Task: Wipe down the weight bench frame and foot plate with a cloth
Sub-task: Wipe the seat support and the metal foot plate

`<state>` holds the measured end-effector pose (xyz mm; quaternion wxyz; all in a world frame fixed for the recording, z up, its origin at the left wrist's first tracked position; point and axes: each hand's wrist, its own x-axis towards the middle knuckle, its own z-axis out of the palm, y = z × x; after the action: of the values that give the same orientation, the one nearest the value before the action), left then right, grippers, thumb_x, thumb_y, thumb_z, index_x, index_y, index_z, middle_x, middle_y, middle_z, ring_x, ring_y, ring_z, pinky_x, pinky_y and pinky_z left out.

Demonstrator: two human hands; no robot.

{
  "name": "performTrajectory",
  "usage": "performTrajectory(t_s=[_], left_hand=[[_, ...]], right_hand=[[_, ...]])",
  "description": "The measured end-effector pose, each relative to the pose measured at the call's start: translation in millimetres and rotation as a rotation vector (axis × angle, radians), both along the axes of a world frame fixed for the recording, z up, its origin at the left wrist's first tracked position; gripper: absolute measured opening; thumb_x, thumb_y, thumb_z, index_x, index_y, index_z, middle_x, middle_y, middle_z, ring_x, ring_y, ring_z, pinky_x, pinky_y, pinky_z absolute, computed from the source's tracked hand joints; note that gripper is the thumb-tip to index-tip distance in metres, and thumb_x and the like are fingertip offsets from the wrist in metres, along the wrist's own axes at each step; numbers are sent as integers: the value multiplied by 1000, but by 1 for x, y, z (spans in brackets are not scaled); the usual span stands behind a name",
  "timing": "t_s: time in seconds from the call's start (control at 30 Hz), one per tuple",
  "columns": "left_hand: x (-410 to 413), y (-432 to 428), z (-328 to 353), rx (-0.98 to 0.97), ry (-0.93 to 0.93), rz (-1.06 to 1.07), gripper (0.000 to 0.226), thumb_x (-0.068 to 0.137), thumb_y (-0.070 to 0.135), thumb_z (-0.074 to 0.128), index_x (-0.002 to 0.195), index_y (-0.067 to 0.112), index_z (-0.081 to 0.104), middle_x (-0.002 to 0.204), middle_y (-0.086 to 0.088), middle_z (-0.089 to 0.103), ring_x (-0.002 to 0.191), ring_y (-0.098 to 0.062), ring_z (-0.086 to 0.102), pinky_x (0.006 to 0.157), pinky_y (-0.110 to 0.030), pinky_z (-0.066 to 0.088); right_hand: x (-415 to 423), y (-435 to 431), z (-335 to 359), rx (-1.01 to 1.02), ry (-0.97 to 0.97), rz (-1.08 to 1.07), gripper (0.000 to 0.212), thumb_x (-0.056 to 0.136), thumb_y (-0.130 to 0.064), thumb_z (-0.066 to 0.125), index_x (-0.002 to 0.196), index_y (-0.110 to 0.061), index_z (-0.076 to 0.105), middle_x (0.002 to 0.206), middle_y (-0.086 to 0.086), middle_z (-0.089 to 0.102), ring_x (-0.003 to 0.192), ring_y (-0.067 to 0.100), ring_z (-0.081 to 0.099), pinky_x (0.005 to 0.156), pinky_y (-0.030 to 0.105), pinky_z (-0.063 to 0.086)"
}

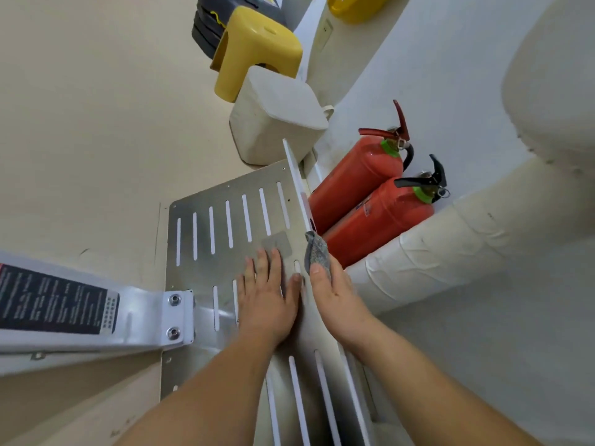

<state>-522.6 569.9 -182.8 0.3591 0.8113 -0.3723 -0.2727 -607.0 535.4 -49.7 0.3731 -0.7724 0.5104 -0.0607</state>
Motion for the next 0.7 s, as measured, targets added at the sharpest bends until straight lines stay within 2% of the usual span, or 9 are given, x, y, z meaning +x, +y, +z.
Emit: performTrajectory(t_s=[0.1, 0.17, 0.27, 0.4, 0.47, 0.53, 0.6, 0.7], left_hand=[[-27, 9, 8, 24, -10, -4, 89, 85, 70, -10, 163, 28, -15, 170, 2, -23, 155, -22, -25, 126, -43, -15], [-37, 18, 12, 21, -3, -26, 84, 90, 68, -2, 163, 28, -14, 170, 4, -22, 155, -20, -26, 126, -42, -15], [-46, 40, 13, 14, 57, 2, 76, 99, 64, 12, 165, 29, 0, 172, 7, -10, 157, -16, -17, 128, -41, -7], [-71, 81, 13, 38, 178, 45, 65, 106, 58, 21, 163, 29, 20, 172, 6, 7, 159, -17, -1, 128, -39, 1], [-83, 104, 10, 55, 252, 72, 65, 104, 62, 20, 156, 26, 34, 170, 1, 22, 157, -22, 16, 128, -49, 18], [-93, 126, 14, 75, 283, 65, 70, 99, 70, 14, 145, 26, 44, 162, -2, 35, 151, -24, 29, 121, -52, 32], [-97, 138, 19, 61, 292, 22, 73, 99, 72, 12, 149, 28, 42, 166, 2, 31, 154, -24, 24, 124, -50, 27], [-94, 143, 24, 88, 283, 21, 70, 104, 63, 23, 162, 25, 28, 171, 6, 17, 158, -15, 12, 129, -39, 13]], right_hand=[[-20, 17, 5, 40, 28, 26, 59, 104, -57, 33, 160, -42, 20, 163, -6, 27, 149, 9, 26, 125, 37, 20], [-33, 28, 11, 84, 82, 21, 60, 106, -54, 32, 161, -41, 12, 167, -9, 16, 152, 13, 21, 124, 36, 18], [-52, 48, 19, 156, 120, 13, 63, 106, -56, 31, 162, -41, 5, 168, -11, 10, 153, 17, 19, 121, 37, 20], [-72, 83, 21, 157, 192, -124, 63, 104, -60, 28, 161, -36, 13, 165, 2, 22, 147, 28, 34, 118, 46, 30], [-77, 104, 18, 50, 273, -213, 62, 103, -61, 27, 158, -30, 25, 156, 8, 37, 138, 31, 45, 112, 46, 38], [-87, 125, 17, -30, 296, -272, 61, 101, -62, 28, 151, -28, 35, 145, 9, 50, 127, 31, 53, 104, 46, 46], [-98, 140, 20, -25, 318, -316, 62, 100, -64, 27, 147, -25, 38, 139, 10, 53, 123, 33, 55, 100, 49, 48], [-114, 152, 20, 93, 417, -372, 60, 103, -60, 28, 148, -21, 35, 140, 19, 49, 124, 39, 53, 102, 47, 44]])
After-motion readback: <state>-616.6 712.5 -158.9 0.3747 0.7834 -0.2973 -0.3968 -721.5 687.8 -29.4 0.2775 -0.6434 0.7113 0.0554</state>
